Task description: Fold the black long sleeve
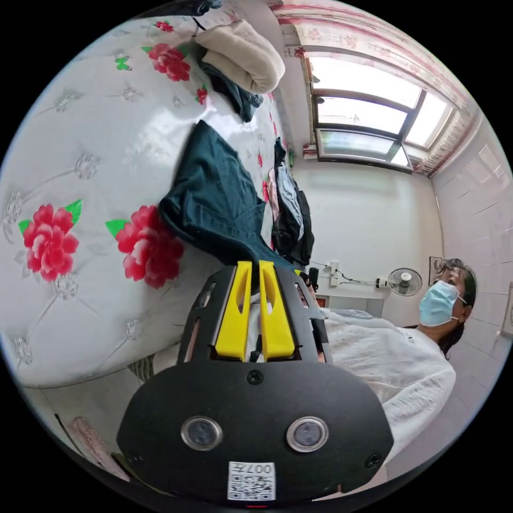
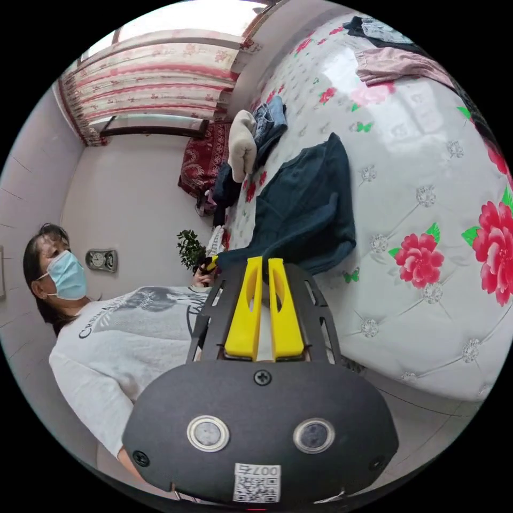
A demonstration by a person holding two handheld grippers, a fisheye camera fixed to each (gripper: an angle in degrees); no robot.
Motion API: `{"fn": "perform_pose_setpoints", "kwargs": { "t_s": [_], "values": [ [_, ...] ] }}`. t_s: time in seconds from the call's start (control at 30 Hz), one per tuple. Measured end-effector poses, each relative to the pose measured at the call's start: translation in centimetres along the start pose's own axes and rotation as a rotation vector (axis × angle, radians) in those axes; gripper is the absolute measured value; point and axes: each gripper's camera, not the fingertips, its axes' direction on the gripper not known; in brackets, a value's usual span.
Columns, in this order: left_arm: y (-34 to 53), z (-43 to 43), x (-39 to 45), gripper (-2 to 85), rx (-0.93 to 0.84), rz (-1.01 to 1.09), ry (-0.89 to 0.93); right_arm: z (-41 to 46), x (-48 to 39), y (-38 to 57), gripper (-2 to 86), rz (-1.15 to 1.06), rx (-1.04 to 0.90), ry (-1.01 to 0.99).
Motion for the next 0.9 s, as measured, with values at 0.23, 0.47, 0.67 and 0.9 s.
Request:
{"fn": "perform_pose_setpoints", "kwargs": {
  "t_s": [0.23,0.47,0.67,0.9],
  "values": [
    [-17.0,0.7,3.7,3.2,0.194,-0.014,-0.123,-1.0,-2.2,-15.6,1.0,-0.031,0.184,-0.012],
    [-20.7,3.5,-0.1,8.7,0.390,-0.069,-0.278,3.3,6.3,-20.5,6.1,0.128,0.277,0.257],
    [-12.4,6.2,-2.4,9.5,0.243,0.003,-0.496,2.1,11.8,-9.8,9.8,0.248,0.342,0.298],
    [-6.5,7.7,-1.9,11.1,0.242,0.059,-0.424,3.1,15.3,-4.9,11.9,0.325,0.316,0.283]
  ]
}}
